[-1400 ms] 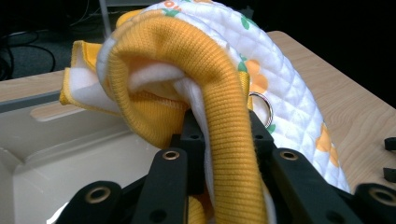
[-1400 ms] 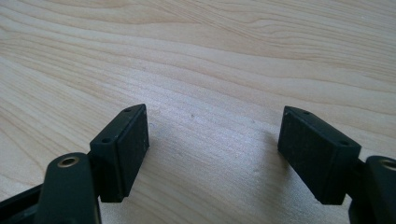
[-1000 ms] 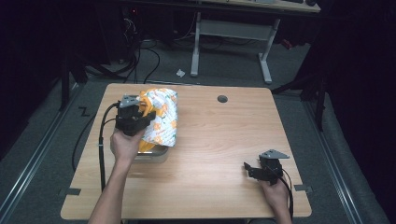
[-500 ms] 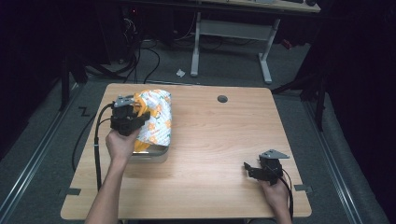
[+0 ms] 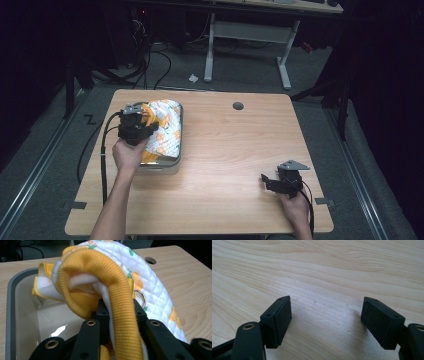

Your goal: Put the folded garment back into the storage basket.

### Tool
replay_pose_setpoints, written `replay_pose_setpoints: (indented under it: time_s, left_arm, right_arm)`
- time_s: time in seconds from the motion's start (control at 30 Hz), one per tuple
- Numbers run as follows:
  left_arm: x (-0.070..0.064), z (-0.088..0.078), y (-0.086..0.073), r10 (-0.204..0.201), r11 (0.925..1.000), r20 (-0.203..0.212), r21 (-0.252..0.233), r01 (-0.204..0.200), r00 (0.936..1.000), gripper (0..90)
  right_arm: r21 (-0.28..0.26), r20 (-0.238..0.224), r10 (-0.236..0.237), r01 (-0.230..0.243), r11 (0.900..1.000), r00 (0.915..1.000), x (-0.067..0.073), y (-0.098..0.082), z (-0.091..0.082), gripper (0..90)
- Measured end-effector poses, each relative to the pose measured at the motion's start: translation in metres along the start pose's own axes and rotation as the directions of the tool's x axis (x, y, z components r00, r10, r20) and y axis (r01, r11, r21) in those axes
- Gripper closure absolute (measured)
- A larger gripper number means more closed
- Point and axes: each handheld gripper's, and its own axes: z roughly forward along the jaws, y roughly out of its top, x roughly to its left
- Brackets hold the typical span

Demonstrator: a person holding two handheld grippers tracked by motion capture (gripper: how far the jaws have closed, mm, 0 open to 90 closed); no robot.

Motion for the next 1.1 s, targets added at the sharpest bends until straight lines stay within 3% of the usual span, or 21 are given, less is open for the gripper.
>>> replay_pose_setpoints:
  time_s: [0.73, 1.03, 1.1]
  left_arm:
    - [0.008, 0.028, -0.006, 0.013, 0.9956, -0.029, 0.093, -0.010, 0.9995, 73.3]
    - [0.009, 0.043, -0.009, 0.021, 0.9882, -0.043, 0.152, -0.015, 0.9988, 72.0]
    - [0.009, 0.048, -0.010, 0.011, 0.9837, -0.053, 0.180, -0.002, 0.9985, 65.4]
  right_arm:
    - [0.000, 0.000, 0.000, 0.000, 1.000, 1.0000, 0.000, 0.000, 0.000, 24.7]
    - [0.000, 0.001, 0.001, -0.001, 1.000, 1.0000, 0.000, 0.000, 0.000, 24.7]
    - [0.000, 0.001, 0.001, -0.001, 1.000, 1.0000, 0.000, 0.000, 0.000, 24.7]
